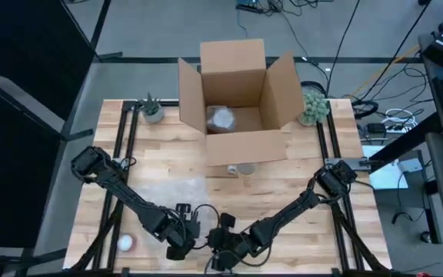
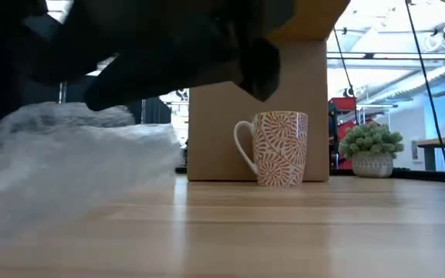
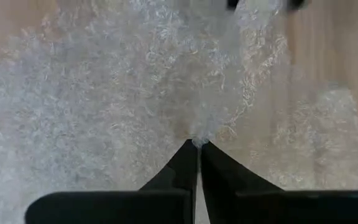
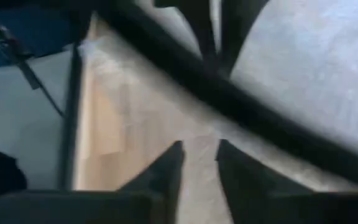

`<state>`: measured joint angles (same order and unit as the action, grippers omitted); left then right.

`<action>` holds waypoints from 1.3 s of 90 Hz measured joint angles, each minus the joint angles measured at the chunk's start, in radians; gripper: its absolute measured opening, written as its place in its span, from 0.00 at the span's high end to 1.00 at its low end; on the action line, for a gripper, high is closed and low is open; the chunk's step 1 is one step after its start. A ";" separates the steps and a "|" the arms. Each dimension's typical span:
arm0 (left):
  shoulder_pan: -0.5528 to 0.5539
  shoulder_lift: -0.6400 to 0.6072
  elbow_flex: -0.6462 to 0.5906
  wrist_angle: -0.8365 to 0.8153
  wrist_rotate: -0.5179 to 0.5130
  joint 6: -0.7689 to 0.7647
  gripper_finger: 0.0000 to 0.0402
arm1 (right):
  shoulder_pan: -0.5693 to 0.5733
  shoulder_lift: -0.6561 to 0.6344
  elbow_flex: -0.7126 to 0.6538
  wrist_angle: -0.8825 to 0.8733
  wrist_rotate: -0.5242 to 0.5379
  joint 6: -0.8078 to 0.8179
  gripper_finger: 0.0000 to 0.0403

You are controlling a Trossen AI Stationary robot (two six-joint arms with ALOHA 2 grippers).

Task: Wrap mug
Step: Wrap the orange mug with the transparent bubble wrap

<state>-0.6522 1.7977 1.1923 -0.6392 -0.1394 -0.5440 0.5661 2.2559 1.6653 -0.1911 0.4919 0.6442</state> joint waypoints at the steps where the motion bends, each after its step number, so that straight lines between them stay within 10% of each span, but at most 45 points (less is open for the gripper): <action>1: 0.001 0.000 0.000 0.003 0.000 0.000 1.00 | -0.003 0.000 0.000 -0.002 0.000 0.000 0.94; 74: 0.027 0.000 0.051 -0.023 0.002 0.001 1.00 | 0.008 -0.003 -0.160 -0.009 -0.041 0.143 1.00; 117: 0.002 -0.002 0.315 -0.545 -0.065 0.001 1.00 | 0.126 -0.027 -0.160 -0.349 -0.105 0.357 1.00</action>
<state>-0.6502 1.7958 1.5073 -1.1845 -0.2042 -0.5426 0.6918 2.2288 1.5051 -0.5399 0.3871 1.0015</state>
